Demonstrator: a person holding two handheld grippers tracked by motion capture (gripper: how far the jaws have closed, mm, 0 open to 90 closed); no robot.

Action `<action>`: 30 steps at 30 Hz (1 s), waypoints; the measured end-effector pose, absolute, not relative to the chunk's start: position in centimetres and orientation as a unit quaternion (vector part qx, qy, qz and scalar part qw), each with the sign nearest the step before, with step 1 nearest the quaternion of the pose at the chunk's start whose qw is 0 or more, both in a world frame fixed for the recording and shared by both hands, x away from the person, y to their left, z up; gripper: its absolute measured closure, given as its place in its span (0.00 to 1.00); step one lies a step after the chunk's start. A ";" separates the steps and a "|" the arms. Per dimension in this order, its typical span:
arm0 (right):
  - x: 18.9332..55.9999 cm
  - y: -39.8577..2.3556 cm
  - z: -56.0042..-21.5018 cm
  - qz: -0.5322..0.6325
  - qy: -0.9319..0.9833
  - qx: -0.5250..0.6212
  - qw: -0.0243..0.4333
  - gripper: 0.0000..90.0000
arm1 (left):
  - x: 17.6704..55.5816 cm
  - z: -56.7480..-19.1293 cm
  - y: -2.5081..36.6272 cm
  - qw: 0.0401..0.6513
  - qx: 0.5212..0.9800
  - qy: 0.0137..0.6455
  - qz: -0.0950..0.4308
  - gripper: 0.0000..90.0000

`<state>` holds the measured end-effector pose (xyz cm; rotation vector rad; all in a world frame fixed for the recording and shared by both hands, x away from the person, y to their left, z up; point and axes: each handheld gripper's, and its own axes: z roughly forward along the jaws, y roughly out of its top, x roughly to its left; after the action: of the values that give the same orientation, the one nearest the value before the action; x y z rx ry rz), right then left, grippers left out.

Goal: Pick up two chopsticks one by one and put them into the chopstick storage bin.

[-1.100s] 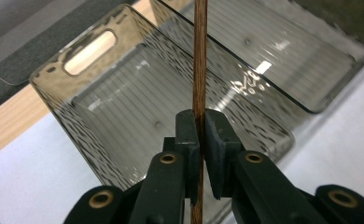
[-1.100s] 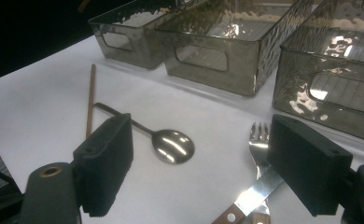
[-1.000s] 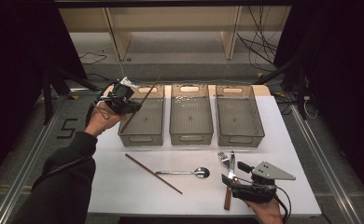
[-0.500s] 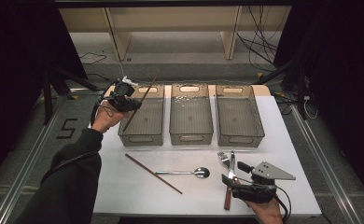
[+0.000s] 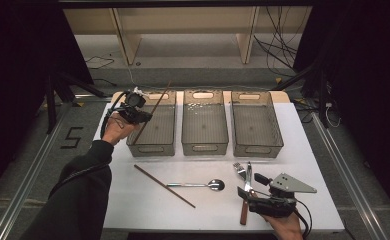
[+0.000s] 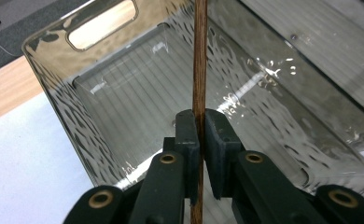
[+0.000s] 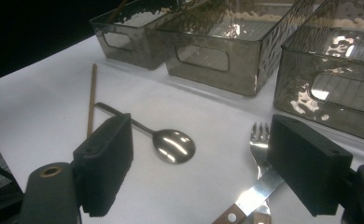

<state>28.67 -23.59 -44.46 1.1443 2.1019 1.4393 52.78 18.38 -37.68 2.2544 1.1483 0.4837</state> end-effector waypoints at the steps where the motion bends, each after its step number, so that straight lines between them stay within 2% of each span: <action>1: 28.7 -23.6 -44.5 0.508 0.741 0.403 0.174 0.26 | 52.8 -37.8 18.4 0.278 0.840 0.429 0.180 0.93; 17: 28.7 -23.6 -44.5 0.507 0.742 0.404 0.173 0.26 | 53.3 -39.1 18.7 0.261 0.837 0.453 0.164 0.92; 23: 28.7 -23.6 -44.5 0.507 0.742 0.404 0.172 0.26 | 53.1 -39.1 18.6 0.258 0.829 0.467 0.168 0.73; 30: 28.7 -23.6 -44.5 0.507 0.741 0.405 0.173 0.26 | 51.8 -37.8 18.1 0.275 0.836 0.447 0.160 0.60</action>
<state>28.68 -23.63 -44.50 1.1489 2.1017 1.4373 51.83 18.09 -37.78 2.2471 1.2007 0.4305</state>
